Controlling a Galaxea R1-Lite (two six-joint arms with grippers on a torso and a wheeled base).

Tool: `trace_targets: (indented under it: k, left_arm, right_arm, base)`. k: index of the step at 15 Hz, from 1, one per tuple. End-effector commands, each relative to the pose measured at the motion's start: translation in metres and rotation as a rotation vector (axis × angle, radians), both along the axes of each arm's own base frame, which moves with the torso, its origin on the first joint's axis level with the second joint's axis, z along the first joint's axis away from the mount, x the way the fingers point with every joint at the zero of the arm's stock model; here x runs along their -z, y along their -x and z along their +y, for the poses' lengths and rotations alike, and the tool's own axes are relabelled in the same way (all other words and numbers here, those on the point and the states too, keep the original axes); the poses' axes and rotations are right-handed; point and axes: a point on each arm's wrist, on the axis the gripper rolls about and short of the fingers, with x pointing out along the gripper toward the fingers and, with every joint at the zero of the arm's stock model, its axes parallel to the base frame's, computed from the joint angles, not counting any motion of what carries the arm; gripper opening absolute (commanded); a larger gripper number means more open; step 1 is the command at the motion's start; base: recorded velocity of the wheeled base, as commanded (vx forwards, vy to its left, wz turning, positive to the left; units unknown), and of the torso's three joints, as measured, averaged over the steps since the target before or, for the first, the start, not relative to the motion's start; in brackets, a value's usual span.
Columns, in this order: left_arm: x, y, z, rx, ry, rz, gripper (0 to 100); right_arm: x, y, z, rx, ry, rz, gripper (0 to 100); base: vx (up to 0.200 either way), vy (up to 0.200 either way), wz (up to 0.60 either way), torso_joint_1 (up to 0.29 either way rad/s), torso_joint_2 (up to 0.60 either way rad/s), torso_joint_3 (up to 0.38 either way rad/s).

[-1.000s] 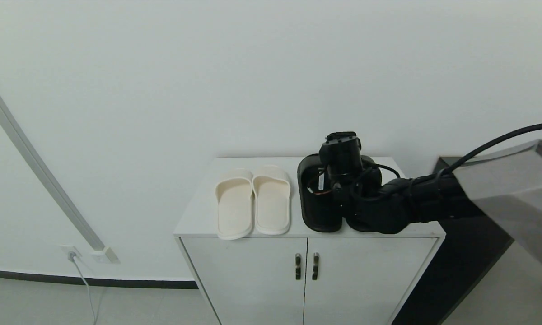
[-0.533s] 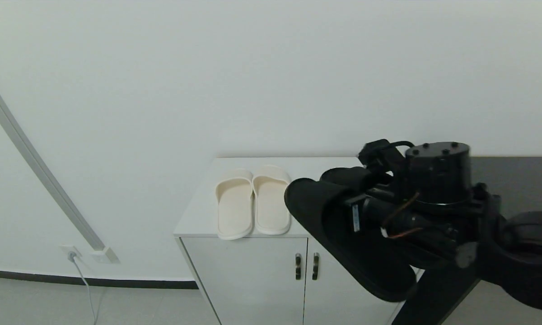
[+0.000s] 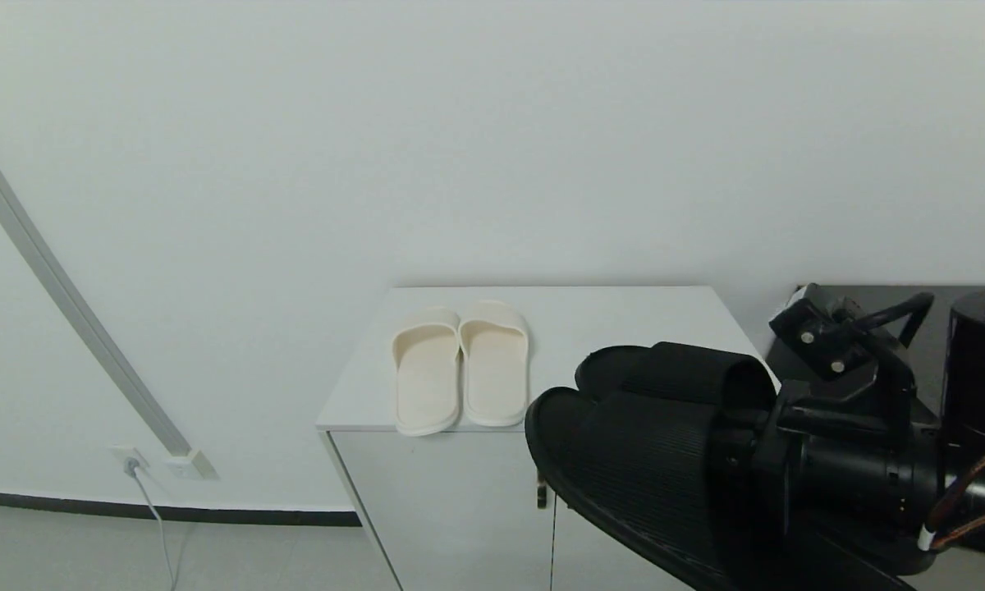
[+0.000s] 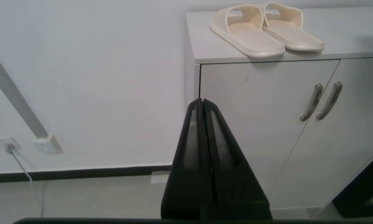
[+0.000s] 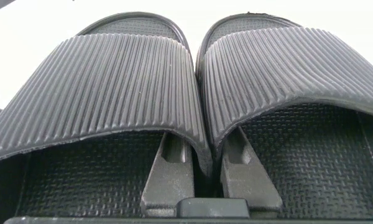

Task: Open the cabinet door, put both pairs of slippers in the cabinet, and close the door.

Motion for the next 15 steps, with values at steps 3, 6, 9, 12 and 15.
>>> trace_targets:
  k: [3,6,9,12,15]
  left_arm:
    - [0.000,0.000,0.000,0.000,0.000,0.000,0]
    - [0.000,0.000,0.000,-0.001,0.000,0.000,0]
    - [0.000,0.000,0.000,0.000,0.000,0.001,0]
    - [0.000,0.000,0.000,-0.001,0.000,0.001,0]
    - [0.000,0.000,0.000,-0.001,0.000,0.001,0]
  right_arm:
    - [0.011,0.006,-0.007,-0.032,0.102,-0.075,0]
    - [0.015,0.008,-0.009,-0.053,0.161,-0.126,0]
    - [0.016,0.008,-0.009,-0.057,0.159,-0.121,0]
    - [0.019,0.008,-0.008,-0.065,0.163,-0.111,0]
    - [0.021,0.010,-0.010,-0.102,0.156,-0.101,0]
  base:
    - [0.000,0.000,0.00,0.000,0.00,0.000]
    - [0.000,0.000,0.00,0.000,0.00,0.000]
    - [0.000,0.000,0.00,0.000,0.00,0.000]
    - [-0.200,0.000,0.00,0.007,0.00,0.001]
    - [-0.200,0.000,0.00,-0.004,0.00,0.006]
